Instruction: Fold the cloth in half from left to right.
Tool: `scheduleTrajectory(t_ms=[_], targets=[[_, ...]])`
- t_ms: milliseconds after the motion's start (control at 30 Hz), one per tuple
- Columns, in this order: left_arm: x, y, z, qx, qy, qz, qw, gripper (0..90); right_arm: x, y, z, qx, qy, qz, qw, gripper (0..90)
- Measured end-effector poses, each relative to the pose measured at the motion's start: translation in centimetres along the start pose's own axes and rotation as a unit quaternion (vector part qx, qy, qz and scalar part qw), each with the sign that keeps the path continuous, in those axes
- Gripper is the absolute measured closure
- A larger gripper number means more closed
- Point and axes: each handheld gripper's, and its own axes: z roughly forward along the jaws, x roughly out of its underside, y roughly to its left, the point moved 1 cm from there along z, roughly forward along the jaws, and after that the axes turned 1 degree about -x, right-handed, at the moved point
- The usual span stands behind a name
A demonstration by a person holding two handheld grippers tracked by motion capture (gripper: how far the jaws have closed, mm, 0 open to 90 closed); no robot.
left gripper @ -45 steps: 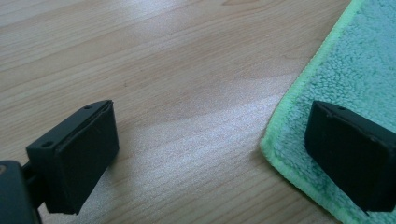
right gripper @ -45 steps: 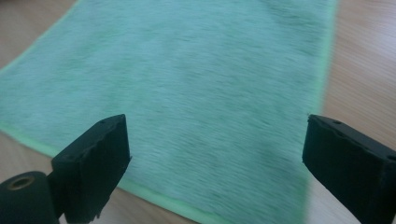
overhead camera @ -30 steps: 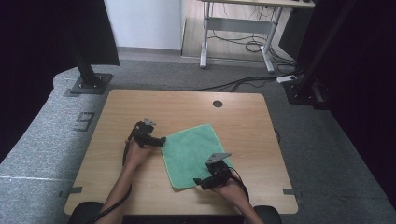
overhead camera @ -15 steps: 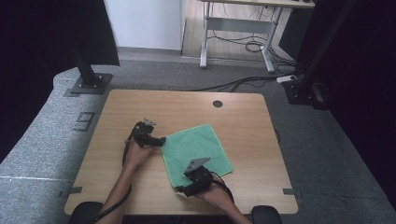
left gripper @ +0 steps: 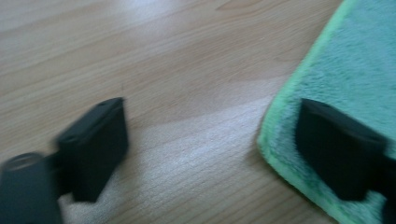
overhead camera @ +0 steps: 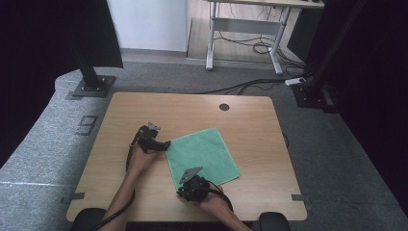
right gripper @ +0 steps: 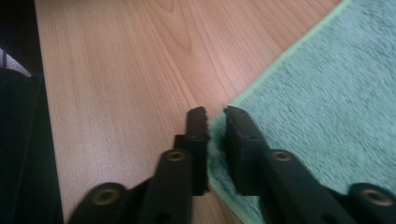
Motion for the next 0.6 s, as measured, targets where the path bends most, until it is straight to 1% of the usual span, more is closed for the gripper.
scheduleTrajectory(t_ms=[33,67,100,167,200,233,267,300,333,367,400,433,533,600], targets=[[0.07,-0.03,-0.16,0.003,-0.009,0.003,1.0,25.2,0.09,-0.11,-0.05,-0.002,-0.001,0.003,1.0,83.7],[0.15,-0.06,-0.31,0.011,-0.016,0.008,0.9998,25.2,0.09,-0.11,-0.05,-0.002,-0.001,0.003,1.0,83.7],[0.23,-0.17,-0.43,0.019,-0.02,0.016,0.9995,39.7,0.21,-0.27,-0.11,-0.006,-0.001,0.007,1.0,84.3],[0.3,-0.3,-0.52,0.028,-0.023,0.023,0.9991,46.6,0.23,-0.35,-0.1,-0.008,-0.002,0.008,0.9999,84.3],[0.3,-0.3,-0.52,0.028,-0.023,0.023,0.9991,50.9,0.23,-0.35,-0.1,-0.008,-0.002,0.008,0.9999,84.3],[0.38,-0.54,-0.63,0.041,-0.026,0.031,0.9983,58.5,0.21,-0.36,-0.08,-0.009,-0.002,0.008,0.9999,84.3],[0.41,-0.64,-0.67,0.045,-0.026,0.031,0.9981,62.2,0.2,-0.35,-0.08,-0.008,-0.002,0.008,0.9999,84.3],[0.43,-0.73,-0.69,0.052,-0.026,0.031,0.9978,67.9,0.2,-0.34,-0.08,-0.008,-0.002,0.008,0.9999,84.3],[0.43,-0.73,-0.69,0.052,-0.026,0.031,0.9978,74.2,0.21,-0.34,-0.08,-0.008,-0.002,0.008,0.9999,84.3],[0.47,-0.88,-0.7,0.067,-0.025,0.026,0.9971,81.1,0.22,-0.34,-0.08,-0.008,-0.002,0.008,0.9999,84.4],[0.47,-0.94,-0.69,0.071,-0.025,0.024,0.9969,85.0,0.21,-0.33,-0.09,-0.008,-0.002,0.008,0.9999,84.6],[0.48,-0.99,-0.7,0.071,-0.025,0.023,0.9969,87.6,0.21,-0.31,-0.09,-0.007,-0.001,0.008,0.9999,84.9],[0.5,-0.96,-0.71,0.073,-0.025,0.018,0.9969,88.7,0.16,-0.24,-0.11,-0.005,-0.001,0.008,1.0,85.8],[0.54,-0.79,-0.75,0.077,-0.024,0.009,0.9967,89.1,0.03,-0.1,-0.17,-0.003,-0.003,0.005,1.0,86.6]])
